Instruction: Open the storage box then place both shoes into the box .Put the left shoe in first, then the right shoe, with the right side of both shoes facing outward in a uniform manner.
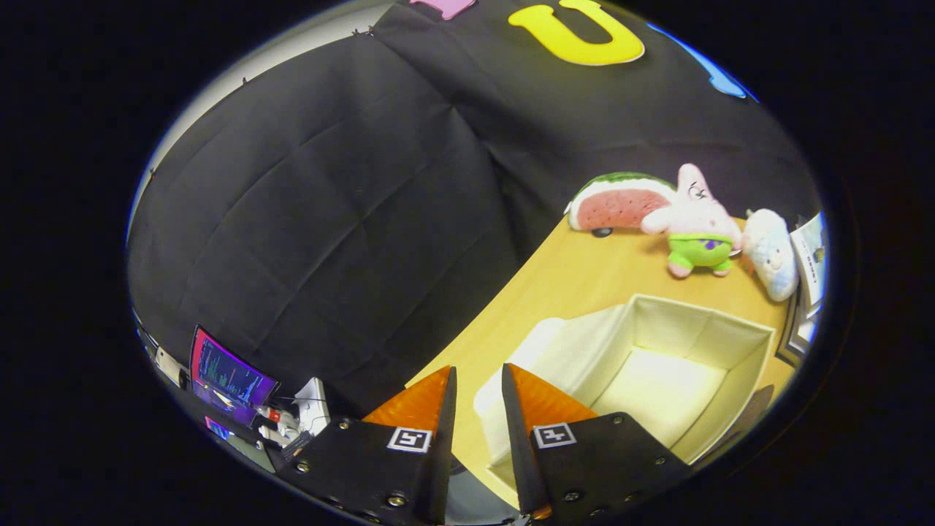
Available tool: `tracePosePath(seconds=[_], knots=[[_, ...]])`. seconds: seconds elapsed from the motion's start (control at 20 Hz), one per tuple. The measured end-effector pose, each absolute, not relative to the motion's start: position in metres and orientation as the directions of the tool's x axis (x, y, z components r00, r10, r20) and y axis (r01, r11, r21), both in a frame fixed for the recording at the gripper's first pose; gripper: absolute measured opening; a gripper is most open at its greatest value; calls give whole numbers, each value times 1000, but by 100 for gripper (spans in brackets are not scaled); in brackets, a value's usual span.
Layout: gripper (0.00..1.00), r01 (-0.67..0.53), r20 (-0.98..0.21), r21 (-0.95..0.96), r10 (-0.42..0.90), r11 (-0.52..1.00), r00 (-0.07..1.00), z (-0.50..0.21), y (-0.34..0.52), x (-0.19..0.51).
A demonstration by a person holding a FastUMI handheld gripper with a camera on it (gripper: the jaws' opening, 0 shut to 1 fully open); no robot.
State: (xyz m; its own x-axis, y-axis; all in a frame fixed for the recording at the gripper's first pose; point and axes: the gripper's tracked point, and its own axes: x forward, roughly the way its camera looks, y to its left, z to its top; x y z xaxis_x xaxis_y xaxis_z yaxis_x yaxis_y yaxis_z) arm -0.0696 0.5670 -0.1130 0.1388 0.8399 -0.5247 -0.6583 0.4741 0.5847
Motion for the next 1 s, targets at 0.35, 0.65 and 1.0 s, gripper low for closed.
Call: tracePosePath(seconds=[0.35,0.65,1.0], knots=[[37,-603,-548,508,771,615,325,-114,443,-25],[36,-526,-598,420,661,740,453,-130,357,-6],[42,-442,-699,329,530,834,480,-184,282,2]])
